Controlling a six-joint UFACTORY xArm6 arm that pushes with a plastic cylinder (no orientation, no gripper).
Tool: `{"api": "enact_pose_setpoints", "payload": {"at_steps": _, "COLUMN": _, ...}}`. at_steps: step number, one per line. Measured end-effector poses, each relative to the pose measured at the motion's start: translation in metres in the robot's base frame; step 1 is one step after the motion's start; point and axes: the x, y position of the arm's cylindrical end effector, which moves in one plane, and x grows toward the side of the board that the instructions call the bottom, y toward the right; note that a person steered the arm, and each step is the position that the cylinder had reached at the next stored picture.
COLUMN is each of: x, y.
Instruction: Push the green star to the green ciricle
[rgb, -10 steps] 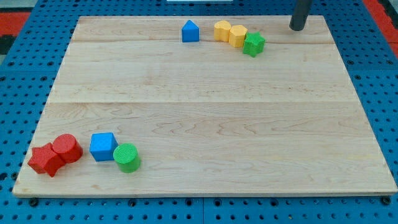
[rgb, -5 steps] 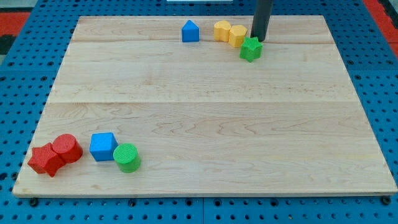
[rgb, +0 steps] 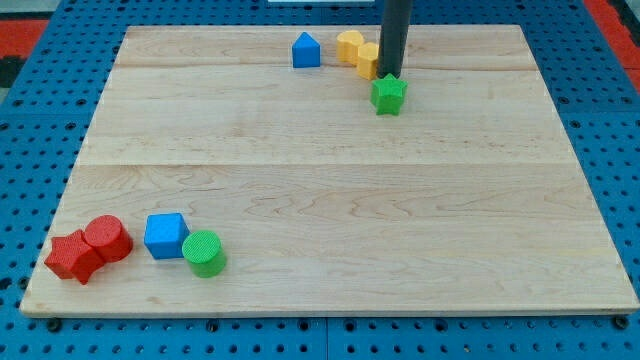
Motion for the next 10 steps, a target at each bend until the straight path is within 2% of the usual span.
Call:
{"api": "enact_pose_setpoints", "payload": {"at_steps": 3, "x": 0.042, "y": 0.004}}
{"api": "enact_pose_setpoints", "payload": {"at_steps": 5, "x": 0.092, "y": 0.000}}
{"api": "enact_pose_setpoints", "payload": {"at_steps": 8, "x": 0.092, "y": -0.042}}
{"api": "enact_pose_setpoints", "payload": {"at_steps": 10, "x": 0.114, "y": -0.072}}
